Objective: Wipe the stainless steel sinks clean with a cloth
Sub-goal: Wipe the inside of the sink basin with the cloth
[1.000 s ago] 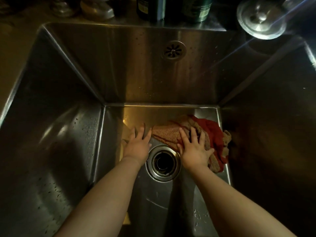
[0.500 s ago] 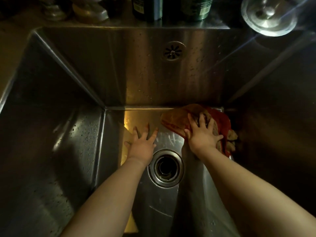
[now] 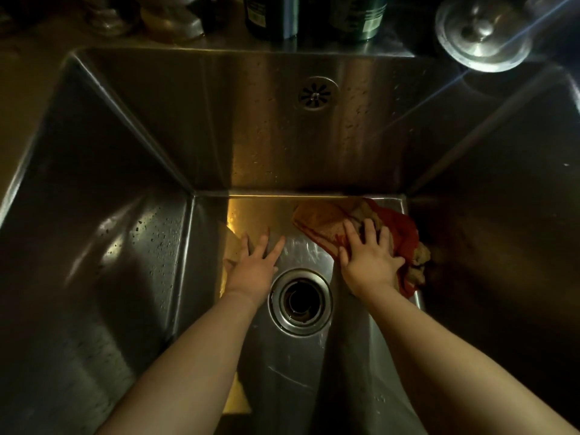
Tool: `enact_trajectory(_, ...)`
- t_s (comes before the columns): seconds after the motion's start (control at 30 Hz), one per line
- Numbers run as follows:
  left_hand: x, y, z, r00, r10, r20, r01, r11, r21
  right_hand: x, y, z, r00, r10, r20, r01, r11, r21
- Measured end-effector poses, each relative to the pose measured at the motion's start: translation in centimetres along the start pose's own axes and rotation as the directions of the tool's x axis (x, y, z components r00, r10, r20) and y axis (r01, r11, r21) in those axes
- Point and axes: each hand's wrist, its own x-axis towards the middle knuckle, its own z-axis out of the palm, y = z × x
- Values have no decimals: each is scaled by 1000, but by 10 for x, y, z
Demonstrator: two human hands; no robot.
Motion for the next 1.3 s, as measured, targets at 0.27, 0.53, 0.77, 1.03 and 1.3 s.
enact_trajectory(0.27, -13, -5, 8, 1000, 1, -8, -1, 1000, -6, -35, -4, 11, 996, 85, 34, -87, 994, 61)
enact_trajectory(0.53, -23, 0, 16, 999, -27, -34, 29, 998, 60, -57, 8, 2, 992, -93, 89, 84, 992, 99)
enact_trajectory(0.77, -26, -4, 23, 1000, -20, -24, 22, 996, 86, -62, 34, 17, 908, -375, 186, 390, 919, -53)
enact_trajectory(1.03, -27, 0, 18, 1000, -19, -25, 22, 992, 128, -54, 14, 31, 949, -265, 171, 263, 964, 37)
enact_trajectory(1.3, -23, -14, 5, 999, 41, -24, -35, 975, 218, -52, 6, 34, 978, -196, 72, 187, 976, 110)
